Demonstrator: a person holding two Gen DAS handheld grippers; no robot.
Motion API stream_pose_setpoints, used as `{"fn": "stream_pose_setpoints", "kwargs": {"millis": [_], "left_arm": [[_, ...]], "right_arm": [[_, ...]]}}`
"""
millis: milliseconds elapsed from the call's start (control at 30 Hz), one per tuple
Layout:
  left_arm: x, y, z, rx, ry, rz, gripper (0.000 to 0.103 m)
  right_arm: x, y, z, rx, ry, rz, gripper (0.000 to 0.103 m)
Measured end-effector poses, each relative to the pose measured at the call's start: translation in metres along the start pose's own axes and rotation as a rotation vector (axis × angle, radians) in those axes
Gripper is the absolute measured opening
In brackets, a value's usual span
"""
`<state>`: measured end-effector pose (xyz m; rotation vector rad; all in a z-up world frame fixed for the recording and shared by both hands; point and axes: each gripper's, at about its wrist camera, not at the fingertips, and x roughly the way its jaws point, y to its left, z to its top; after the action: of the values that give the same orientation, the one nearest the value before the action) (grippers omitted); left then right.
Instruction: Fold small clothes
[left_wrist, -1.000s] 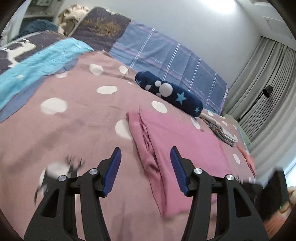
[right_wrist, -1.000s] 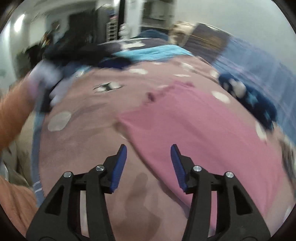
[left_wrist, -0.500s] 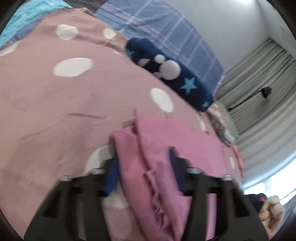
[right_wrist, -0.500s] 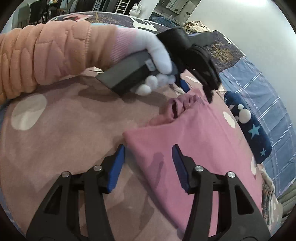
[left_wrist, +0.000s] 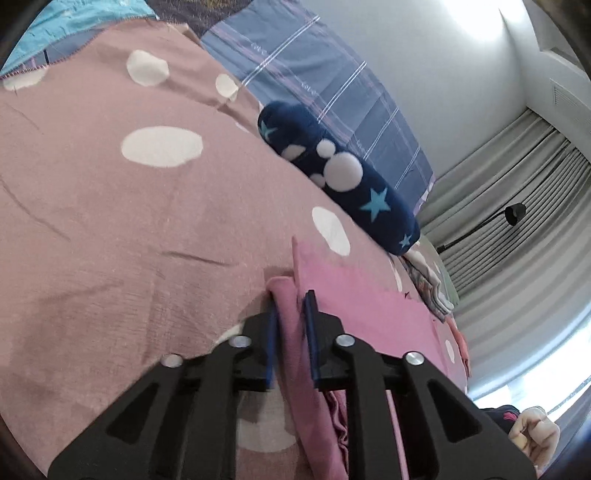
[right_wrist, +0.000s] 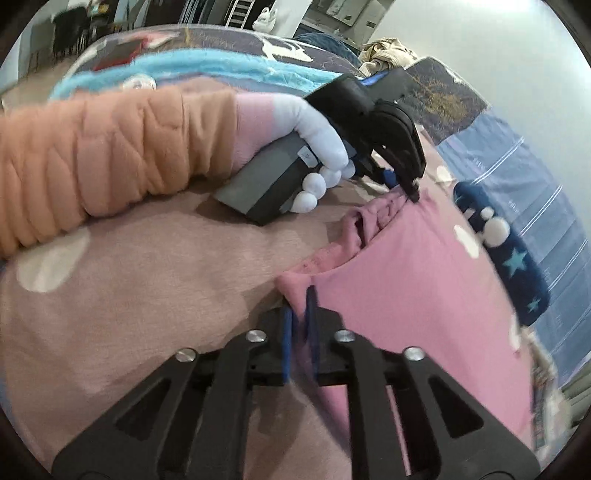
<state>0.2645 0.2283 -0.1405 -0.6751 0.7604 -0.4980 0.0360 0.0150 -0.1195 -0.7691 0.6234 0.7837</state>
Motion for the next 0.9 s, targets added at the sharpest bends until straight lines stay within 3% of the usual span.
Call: {"fn": "stream_pose_setpoints", "kwargs": {"millis": [100,233,333,600,767,900], "left_arm": [[-0.007,0.002,-0.002,-0.014,-0.006,-0.04,0.037],[0.001,-0.005,-0.007,0.018,0.071,-0.069,0.042],[0.008,-0.019,-0.012,0.09,0.116,-0.081,0.052],[0.009,-0.014,-0.016,0.088,0.128,-0.119,0.052],[0.008,-0.015,-0.017,0.095,0.128,-0.109,0.052],[0.011,-0.014,-0.015,0.086,0.13,-0.098,0.043]], "right_arm": [[-0.016,-0.003,-0.007,0.038,-0.027,-0.004,0.021],[-0.024,-0.011,-0.021,0.087,0.015,-0.053,0.038],[-0.018,-0.012,-0.024,0.104,0.046,-0.06,0.04],[0.004,0.004,0.001,0.083,0.051,-0.14,0.041],[0.014,0.021,0.011,0.012,0.056,-0.282,0.052],[0.018,0.005,0.012,0.101,0.061,-0.206,0.046]]}}
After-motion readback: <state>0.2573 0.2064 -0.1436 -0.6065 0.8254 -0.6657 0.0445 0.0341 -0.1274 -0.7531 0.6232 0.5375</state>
